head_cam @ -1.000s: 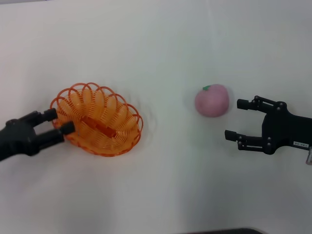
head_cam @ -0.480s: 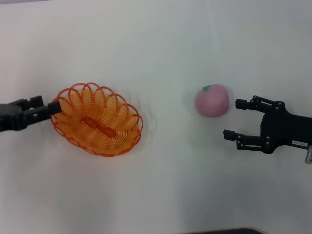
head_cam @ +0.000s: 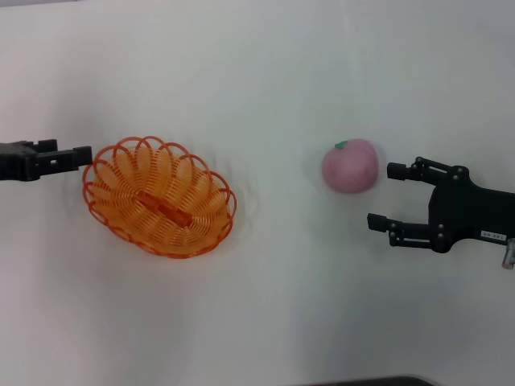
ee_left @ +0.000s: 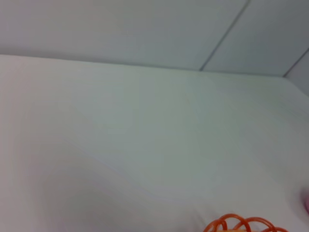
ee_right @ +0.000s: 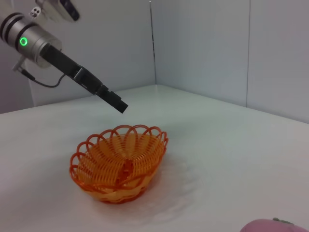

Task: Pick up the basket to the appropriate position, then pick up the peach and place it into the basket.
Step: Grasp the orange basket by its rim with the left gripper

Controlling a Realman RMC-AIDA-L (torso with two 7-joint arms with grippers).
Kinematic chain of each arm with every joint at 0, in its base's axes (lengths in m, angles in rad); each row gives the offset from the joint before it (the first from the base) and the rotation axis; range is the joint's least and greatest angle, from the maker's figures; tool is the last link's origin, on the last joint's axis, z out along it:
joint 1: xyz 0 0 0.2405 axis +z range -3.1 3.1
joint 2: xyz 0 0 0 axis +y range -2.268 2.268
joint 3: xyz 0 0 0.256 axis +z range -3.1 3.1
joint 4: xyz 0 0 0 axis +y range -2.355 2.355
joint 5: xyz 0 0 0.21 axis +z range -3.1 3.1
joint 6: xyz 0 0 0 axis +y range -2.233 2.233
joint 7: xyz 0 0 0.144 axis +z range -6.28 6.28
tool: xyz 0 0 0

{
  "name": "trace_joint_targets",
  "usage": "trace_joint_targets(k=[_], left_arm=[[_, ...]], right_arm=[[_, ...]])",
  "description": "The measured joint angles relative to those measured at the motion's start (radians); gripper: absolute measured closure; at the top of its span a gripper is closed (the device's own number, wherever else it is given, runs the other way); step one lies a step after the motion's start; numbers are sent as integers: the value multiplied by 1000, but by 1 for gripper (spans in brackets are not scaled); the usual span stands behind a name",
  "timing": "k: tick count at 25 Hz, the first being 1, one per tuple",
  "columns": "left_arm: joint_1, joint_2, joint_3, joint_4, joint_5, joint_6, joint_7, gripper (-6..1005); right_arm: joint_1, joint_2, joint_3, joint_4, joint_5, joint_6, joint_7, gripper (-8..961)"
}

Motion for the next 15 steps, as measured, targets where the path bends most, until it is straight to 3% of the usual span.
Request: trace_joint_targets(k=[15], left_arm=[[-113,-1,200,65,172,-64,-131,201]], right_arm=[[0,0,3,-2,0,8,0,71]])
